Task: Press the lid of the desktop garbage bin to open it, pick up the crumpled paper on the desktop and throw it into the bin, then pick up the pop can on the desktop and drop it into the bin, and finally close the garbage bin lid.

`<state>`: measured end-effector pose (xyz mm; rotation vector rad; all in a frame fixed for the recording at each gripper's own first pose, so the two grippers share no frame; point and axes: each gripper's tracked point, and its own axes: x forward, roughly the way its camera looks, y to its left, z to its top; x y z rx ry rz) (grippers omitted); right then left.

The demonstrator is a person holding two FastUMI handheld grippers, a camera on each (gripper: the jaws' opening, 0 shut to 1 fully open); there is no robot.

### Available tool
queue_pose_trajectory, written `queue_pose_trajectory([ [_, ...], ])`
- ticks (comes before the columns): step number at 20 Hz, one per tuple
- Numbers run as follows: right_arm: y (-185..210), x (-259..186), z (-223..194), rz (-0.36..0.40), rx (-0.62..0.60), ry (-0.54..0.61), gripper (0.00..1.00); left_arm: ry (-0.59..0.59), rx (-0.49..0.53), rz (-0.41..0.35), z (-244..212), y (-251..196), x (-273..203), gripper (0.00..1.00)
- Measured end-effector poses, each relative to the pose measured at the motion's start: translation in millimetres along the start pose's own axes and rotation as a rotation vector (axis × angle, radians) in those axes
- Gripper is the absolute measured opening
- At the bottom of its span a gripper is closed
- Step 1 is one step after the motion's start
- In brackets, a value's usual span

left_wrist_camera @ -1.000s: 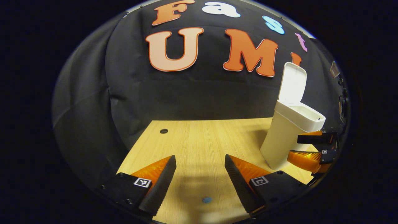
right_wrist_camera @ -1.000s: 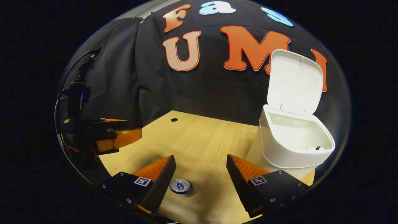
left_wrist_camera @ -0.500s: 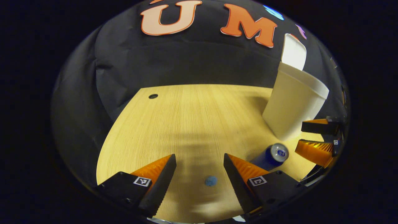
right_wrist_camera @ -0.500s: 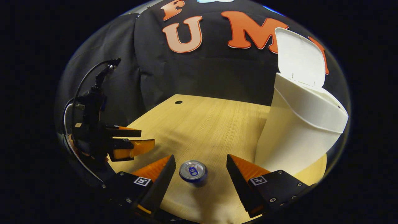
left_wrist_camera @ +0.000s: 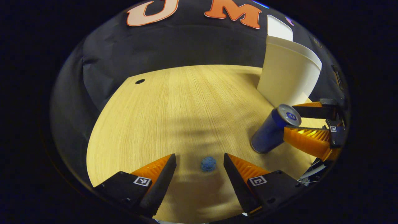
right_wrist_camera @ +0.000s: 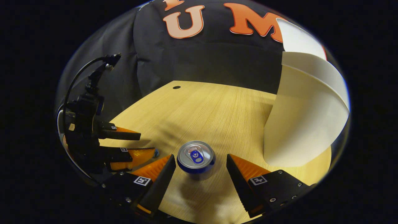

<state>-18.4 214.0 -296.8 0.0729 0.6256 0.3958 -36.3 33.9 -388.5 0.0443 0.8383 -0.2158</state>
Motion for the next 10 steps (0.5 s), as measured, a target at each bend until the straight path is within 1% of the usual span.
queue_pose_trajectory([
  [1, 0.0, 6.4, -5.0, -0.003, 0.008, 0.013, 0.99, 0.012, 0.021, -0.001, -2.5, 1.6, 3.6, 0.96],
  [3, -0.6, 13.3, -14.2, -0.007, 0.011, 0.041, 0.99, 0.030, 0.050, -0.015, -1.9, 2.7, 8.6, 0.98],
  [4, -1.1, 15.3, -18.1, -0.009, 0.006, 0.046, 0.99, 0.037, 0.062, -0.023, 0.7, 2.6, 11.1, 0.96],
  [5, -0.8, 18.1, -19.7, -0.013, 0.001, 0.052, 0.99, 0.047, 0.073, -0.027, 3.8, 3.3, 12.7, 0.98],
  [6, 0.4, 20.0, -23.3, -0.018, -0.004, 0.061, 0.99, 0.032, 0.075, -0.040, 14.0, 2.5, 11.9, 0.97],
  [7, 0.7, 22.8, -24.6, -0.021, -0.006, 0.070, 0.99, 0.026, 0.077, -0.034, 12.4, -7.0, 0.4, 0.96],
  [8, 3.4, 24.4, -26.0, -0.023, -0.004, 0.087, 0.99, 0.021, 0.077, -0.048, 7.5, -3.1, 20.4, 0.85],
  [9, 5.3, 25.4, -26.6, -0.027, 0.001, 0.094, 0.96, 0.016, 0.078, -0.056, 9.4, -4.3, 17.6, 0.78],
  [10, 7.4, 26.7, -27.6, -0.028, 0.003, 0.096, 0.93, 0.015, 0.082, -0.050, 10.6, -1.2, 16.1, 0.65],
])
